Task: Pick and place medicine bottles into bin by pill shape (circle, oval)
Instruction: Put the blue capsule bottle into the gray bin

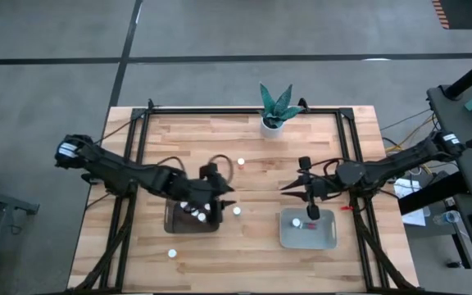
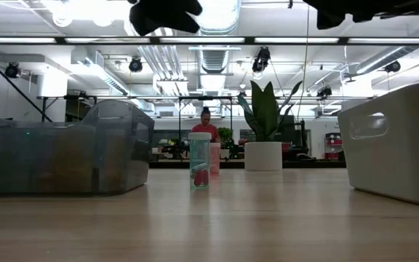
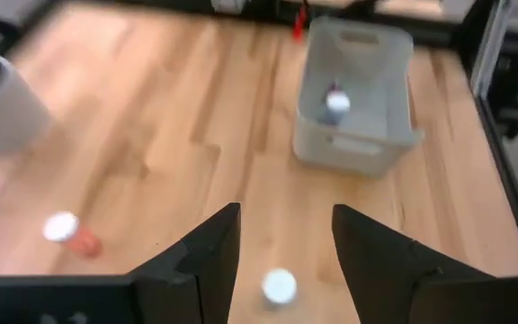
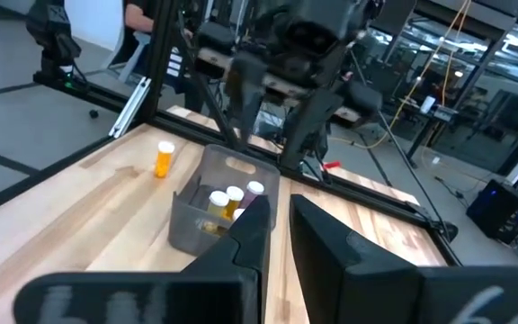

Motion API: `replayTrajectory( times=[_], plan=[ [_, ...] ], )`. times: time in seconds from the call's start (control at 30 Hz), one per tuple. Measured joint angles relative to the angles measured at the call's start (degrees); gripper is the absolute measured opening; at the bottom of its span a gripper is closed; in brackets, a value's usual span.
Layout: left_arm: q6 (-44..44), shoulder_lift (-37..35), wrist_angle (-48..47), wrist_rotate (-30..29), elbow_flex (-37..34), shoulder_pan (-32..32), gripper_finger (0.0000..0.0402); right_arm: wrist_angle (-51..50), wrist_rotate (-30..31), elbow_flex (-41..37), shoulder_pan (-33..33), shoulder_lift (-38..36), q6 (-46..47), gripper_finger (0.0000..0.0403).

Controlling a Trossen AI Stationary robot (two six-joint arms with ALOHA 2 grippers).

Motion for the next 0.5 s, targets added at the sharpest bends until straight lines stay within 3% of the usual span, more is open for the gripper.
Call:
replayTrajectory(
  times=[0.23,0.5],
  plan=[
    [-3.06,11.12,-14.45,4.58,13.69,-0.02,0.0162,0.03,0.02,-2.99,0.00,-4.66,1.37,0.0038],
    [-6.83,22.43,-28.37,5.13,24.36,-0.02,0.0162,0.58,0.04,-7.11,0.00,-8.96,3.29,0.0038]
  ],
)
